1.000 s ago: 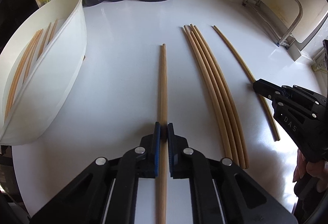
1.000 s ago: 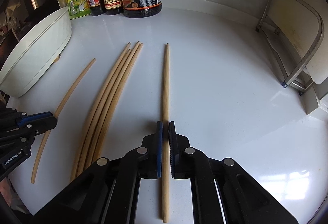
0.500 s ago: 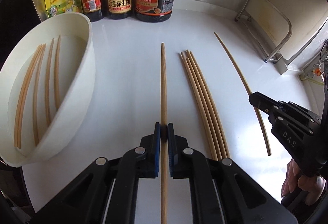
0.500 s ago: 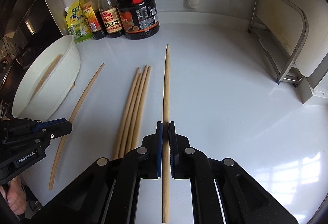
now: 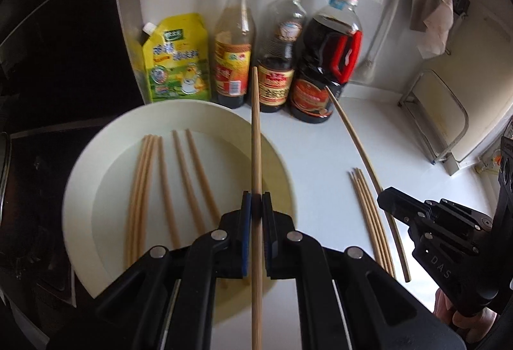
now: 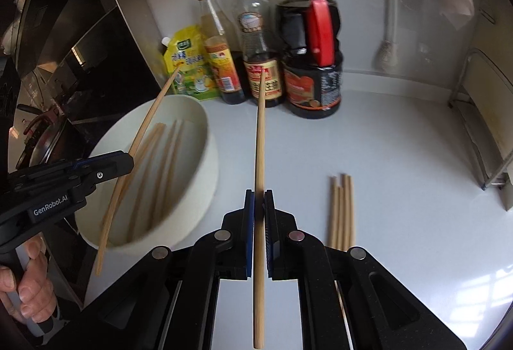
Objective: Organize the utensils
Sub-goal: 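Lift both held chopsticks and carry them over the white basin, then open the left tool to drop its chopstick while the right tool releases its chopstick into the basin, then withdraw both open tools from the basin toward the chopstick pile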
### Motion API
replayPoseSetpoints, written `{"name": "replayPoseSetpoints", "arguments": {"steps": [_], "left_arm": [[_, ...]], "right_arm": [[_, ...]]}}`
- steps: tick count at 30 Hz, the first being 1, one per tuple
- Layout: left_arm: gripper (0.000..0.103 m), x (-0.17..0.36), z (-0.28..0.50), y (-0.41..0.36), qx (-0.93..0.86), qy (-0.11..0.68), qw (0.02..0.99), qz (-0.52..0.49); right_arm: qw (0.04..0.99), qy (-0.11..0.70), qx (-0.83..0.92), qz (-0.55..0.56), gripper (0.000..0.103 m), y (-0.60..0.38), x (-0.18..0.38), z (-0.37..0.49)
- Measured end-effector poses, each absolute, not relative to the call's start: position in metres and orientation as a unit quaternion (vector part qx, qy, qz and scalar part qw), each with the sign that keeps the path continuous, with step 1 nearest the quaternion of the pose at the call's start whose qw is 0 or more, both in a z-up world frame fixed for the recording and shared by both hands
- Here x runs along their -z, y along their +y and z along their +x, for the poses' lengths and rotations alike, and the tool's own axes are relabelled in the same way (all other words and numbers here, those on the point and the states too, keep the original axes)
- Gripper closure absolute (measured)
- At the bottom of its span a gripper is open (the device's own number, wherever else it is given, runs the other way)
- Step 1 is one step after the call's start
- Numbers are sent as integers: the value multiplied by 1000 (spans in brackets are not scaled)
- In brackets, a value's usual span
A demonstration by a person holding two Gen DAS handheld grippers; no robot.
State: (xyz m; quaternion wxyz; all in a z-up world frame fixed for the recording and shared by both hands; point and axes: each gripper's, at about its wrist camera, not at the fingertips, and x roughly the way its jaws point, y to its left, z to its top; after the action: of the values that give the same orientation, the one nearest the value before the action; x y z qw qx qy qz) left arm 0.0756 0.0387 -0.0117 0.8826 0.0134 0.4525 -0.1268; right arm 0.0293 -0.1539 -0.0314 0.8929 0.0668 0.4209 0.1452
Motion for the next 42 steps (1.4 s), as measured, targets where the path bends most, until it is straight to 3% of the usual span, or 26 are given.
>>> {"name": "replayPoseSetpoints", "arguments": {"steps": [10,29,33,42], "left_arm": [[95,35,121,119,97,477,873,10],[95,95,153,139,103,545,832,-6],[75,90,149,144,98,536,839,-10],[74,76,142,150,86,523,848,-11]], "right_arm": [[874,447,-183,59,97,-59,45,83],[825,533,-187,34,97,-8,97,104],[827,530,-186,36,93,-9,94,100],[845,504,-174,35,91,-20,78,89]]}}
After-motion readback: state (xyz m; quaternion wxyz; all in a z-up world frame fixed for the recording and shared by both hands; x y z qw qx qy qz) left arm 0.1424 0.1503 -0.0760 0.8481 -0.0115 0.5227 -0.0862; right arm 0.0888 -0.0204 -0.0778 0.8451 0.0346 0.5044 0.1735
